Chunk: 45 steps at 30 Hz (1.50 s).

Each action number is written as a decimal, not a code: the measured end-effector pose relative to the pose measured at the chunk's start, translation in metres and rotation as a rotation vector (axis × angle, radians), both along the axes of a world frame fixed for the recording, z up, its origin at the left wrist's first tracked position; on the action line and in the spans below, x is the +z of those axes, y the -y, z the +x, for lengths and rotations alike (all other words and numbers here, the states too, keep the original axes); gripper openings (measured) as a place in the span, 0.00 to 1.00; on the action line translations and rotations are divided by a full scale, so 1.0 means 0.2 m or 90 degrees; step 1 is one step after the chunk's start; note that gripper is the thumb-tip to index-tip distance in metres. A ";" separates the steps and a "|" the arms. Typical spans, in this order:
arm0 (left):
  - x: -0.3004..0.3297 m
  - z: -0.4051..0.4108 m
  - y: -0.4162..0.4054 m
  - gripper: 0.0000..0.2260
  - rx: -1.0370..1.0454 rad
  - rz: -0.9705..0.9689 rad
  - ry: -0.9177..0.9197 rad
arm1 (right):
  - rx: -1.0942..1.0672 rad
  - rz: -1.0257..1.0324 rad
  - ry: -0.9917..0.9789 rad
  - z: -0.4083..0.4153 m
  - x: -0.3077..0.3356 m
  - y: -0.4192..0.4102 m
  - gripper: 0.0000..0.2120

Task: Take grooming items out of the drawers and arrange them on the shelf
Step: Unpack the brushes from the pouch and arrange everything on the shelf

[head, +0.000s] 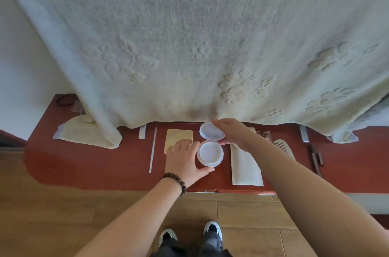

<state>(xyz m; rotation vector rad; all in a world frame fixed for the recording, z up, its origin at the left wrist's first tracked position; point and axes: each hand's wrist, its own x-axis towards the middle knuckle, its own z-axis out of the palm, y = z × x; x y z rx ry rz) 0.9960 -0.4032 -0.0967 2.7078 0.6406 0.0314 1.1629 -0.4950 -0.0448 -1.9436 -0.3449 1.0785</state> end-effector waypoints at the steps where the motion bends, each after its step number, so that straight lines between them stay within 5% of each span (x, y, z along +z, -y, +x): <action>1: -0.03 0.02 0.02 0.32 0.005 0.016 -0.017 | 0.006 -0.022 0.020 0.01 -0.04 -0.01 0.21; 21: -0.16 0.12 0.08 0.35 0.021 0.010 -0.168 | 0.087 -0.128 0.296 0.07 -0.13 -0.04 0.13; 27: -0.11 0.04 0.02 0.29 0.031 -0.022 -0.081 | 0.057 -0.105 0.311 0.07 -0.11 0.02 0.13; 35: -0.02 -0.20 -0.13 0.11 0.200 0.017 0.042 | -0.060 0.020 0.377 -0.09 -0.07 0.17 0.10; 45: 0.00 -0.33 -0.23 0.08 0.299 0.020 0.042 | 0.057 0.058 0.299 -0.43 -0.11 0.11 0.08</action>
